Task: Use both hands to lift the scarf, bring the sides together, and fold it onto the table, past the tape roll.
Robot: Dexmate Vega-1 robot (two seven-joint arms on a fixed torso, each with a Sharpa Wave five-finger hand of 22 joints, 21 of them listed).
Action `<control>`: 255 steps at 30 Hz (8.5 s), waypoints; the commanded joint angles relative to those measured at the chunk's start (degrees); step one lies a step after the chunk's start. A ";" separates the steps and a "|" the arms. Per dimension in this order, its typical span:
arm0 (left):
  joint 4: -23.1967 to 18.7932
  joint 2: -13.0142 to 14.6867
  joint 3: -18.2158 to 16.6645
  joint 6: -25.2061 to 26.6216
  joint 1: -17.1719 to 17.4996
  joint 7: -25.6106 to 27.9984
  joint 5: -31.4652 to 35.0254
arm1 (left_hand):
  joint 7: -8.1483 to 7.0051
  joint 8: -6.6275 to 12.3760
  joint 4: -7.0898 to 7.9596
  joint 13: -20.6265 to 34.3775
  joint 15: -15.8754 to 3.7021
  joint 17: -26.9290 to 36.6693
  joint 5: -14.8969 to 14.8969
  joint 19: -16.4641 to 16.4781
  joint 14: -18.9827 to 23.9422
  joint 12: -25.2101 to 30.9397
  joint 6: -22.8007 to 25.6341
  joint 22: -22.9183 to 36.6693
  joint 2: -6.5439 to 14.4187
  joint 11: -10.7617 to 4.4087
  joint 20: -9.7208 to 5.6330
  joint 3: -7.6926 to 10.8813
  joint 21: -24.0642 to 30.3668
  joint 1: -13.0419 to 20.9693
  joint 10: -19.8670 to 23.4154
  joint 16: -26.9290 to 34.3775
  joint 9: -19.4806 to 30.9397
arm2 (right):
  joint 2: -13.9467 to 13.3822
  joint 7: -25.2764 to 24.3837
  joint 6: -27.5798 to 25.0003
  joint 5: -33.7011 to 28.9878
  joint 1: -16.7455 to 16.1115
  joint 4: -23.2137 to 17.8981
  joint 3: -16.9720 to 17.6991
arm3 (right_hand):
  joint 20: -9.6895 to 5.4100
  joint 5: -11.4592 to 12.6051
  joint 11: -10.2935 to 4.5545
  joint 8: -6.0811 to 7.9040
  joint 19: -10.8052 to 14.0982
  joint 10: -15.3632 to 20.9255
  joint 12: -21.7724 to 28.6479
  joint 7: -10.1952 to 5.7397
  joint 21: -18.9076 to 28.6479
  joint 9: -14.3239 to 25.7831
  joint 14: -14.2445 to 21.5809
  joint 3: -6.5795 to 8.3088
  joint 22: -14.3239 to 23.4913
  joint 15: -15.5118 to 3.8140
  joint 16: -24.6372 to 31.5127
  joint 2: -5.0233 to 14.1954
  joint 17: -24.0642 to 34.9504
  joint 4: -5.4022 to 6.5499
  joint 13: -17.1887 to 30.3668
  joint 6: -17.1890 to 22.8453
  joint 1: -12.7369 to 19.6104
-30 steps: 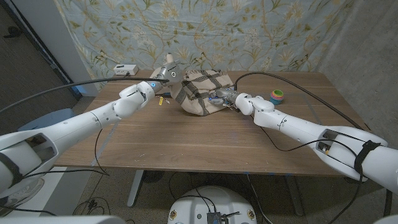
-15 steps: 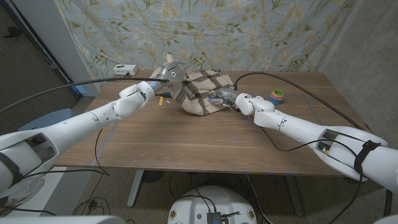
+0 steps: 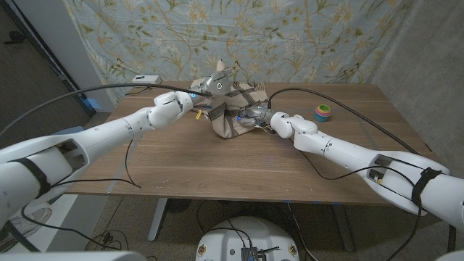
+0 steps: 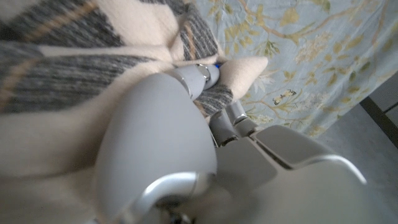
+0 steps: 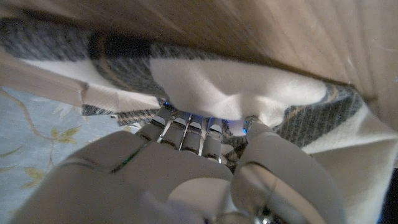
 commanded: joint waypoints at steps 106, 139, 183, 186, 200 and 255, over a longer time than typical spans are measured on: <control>-8.44 -7.97 -6.88 17.02 8.75 -28.22 -13.72 | -12.67 -24.90 8.87 -28.92 -1.33 -38.04 -12.26 -4.36 -23.84 -18.32 -38.17 -0.72 -4.23 1.22 8.07 -13.15 -29.88 -53.92 -29.05 -18.42 -16.66 | -16.58 1.01 -33.29 -22.80 -21.69 -52.63 20.97 | 1.30 0.27 -0.92 1.23 6.10 2.09 0.51 -1.39 -0.93 4.11 2.80 1.12 0.52 -2.18 1.36 -1.80 -0.13 -3.55 0.38 3.13 1.56; 2.62 -13.11 -2.25 11.92 2.77 -45.33 -23.62 | -8.96 -27.47 7.89 -28.94 3.83 -38.31 -10.33 -12.18 -32.93 -19.70 -40.56 -0.65 -10.22 4.49 12.29 -16.77 -36.47 -58.98 -35.89 -19.37 -16.62 | -16.68 -2.26 -28.03 -15.62 -21.87 -49.72 22.59 | 1.48 0.21 -1.09 1.03 6.42 2.23 0.33 -1.45 -1.26 4.11 2.78 1.17 0.54 -2.41 1.45 -1.59 -0.16 -4.11 0.37 3.31 1.68; 40.82 -28.66 12.26 30.56 -6.01 10.77 -33.79 | -6.74 -13.99 1.41 -28.55 -4.67 -38.46 -12.57 1.05 -19.48 -14.79 -10.20 -0.23 1.81 -1.94 6.78 -6.73 -37.43 -35.21 -18.01 -16.32 -13.16 | -17.22 -3.66 -26.28 -11.14 -20.64 -47.84 22.24 | 1.43 0.10 -1.13 0.96 6.64 2.43 0.17 -1.33 -1.76 4.12 2.79 1.23 0.55 -2.36 1.59 -1.35 -0.16 -4.59 0.38 3.90 1.66; 48.09 -32.46 14.80 30.56 -8.36 13.57 -34.71 | -6.82 -13.72 1.37 -28.47 -4.75 -38.48 -12.57 1.16 -19.32 -14.85 -10.18 -0.24 1.77 -1.92 6.70 -6.56 -37.38 -35.16 -17.88 -16.41 -12.92 | -17.49 -3.96 -26.35 -10.58 -20.98 -48.08 22.61 | 1.43 0.09 -1.11 0.94 6.66 2.46 0.17 -1.35 -1.80 4.12 2.79 1.23 0.55 -2.38 1.58 -1.35 -0.17 -4.60 0.38 3.90 1.64; 57.61 -38.65 28.95 21.61 -17.11 4.34 -38.47 | -6.77 -12.66 1.00 -28.22 -5.03 -38.55 -12.52 1.08 -19.42 -15.01 -9.66 -0.27 1.34 -1.98 6.48 -6.12 -37.42 -34.81 -17.25 -16.92 -12.12 | -18.62 -5.58 -26.55 -8.83 -22.03 -48.40 23.70 | 1.42 0.06 -1.02 0.89 6.73 2.45 0.10 -1.31 -1.95 4.12 2.78 1.24 0.56 -2.40 1.60 -1.31 -0.19 -4.67 0.38 4.00 1.55; 53.35 -42.57 21.66 20.22 -15.62 0.58 -43.95 | -9.96 -26.41 10.68 -26.32 2.40 -36.24 -11.80 -0.51 -26.40 -19.18 -44.85 0.13 4.51 4.90 10.90 -12.69 -38.85 -38.50 -32.98 -17.41 -15.87 | -17.84 -8.65 -26.08 -1.73 -18.45 -42.23 23.56 | 1.57 -0.07 -0.83 0.74 6.87 2.55 -0.03 -1.17 -2.67 4.14 2.73 0.94 0.59 -2.06 1.59 -1.39 -0.24 -4.52 0.38 4.45 0.57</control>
